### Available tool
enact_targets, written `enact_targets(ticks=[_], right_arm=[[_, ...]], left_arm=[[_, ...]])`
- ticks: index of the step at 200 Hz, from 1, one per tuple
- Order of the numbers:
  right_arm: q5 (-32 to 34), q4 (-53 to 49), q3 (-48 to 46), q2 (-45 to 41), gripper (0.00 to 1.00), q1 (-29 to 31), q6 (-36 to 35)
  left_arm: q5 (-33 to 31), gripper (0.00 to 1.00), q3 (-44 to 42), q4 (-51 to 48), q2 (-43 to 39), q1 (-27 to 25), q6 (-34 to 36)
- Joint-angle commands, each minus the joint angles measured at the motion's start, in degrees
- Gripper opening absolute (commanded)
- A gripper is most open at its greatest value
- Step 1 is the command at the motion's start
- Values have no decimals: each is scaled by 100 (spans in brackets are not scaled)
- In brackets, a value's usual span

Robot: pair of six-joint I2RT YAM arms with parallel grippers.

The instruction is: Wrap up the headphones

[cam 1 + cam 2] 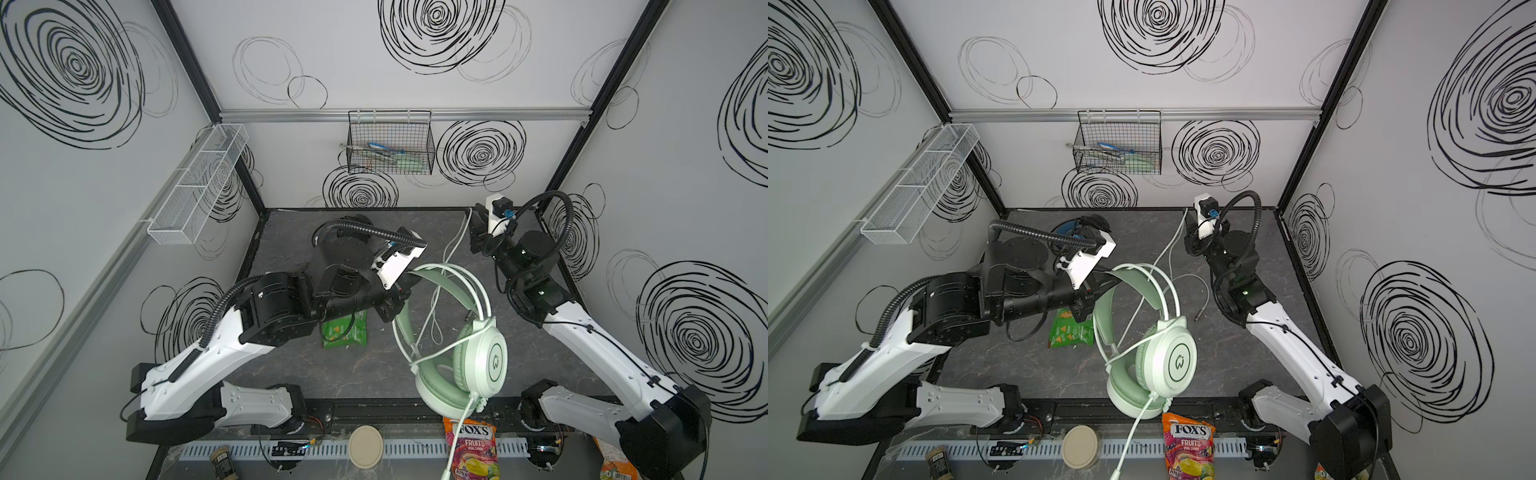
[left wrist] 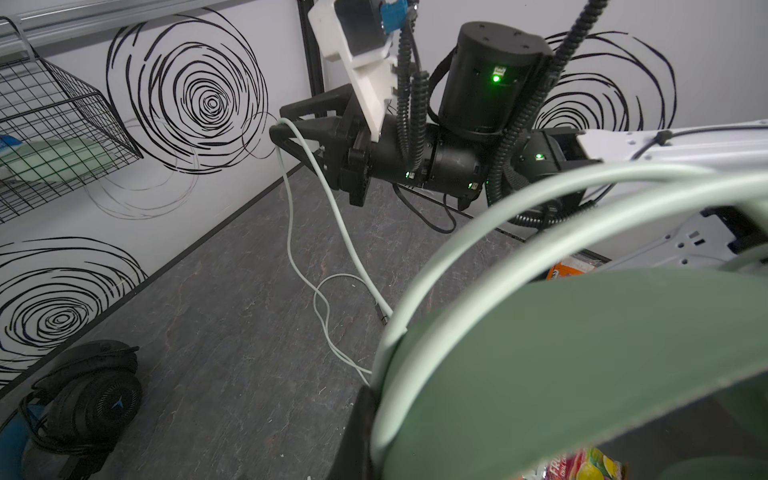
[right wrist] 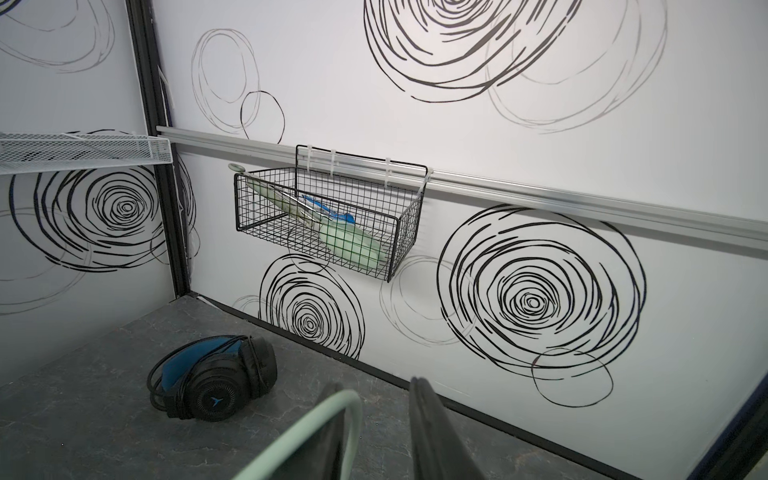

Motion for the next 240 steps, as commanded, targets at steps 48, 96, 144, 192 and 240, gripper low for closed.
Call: enact_targets(ticks=[48, 96, 144, 192, 240], right_arm=[[-49, 604, 345, 256, 29, -147, 545], [-132, 745, 603, 315, 32, -312, 612], [-247, 795, 844, 415, 28, -447, 637], [-267, 433, 1283, 380, 4, -450, 435], [-70, -259, 1636, 228, 5, -138, -436]], left_arm=[[67, 0, 38, 308, -235, 1, -343], [17, 0, 20, 231, -263, 10, -397], [-186, 0, 26, 161, -257, 43, -484], [-1112, 0, -330, -111, -271, 269, -568], [-3003, 0, -718, -270, 1, 408, -694]])
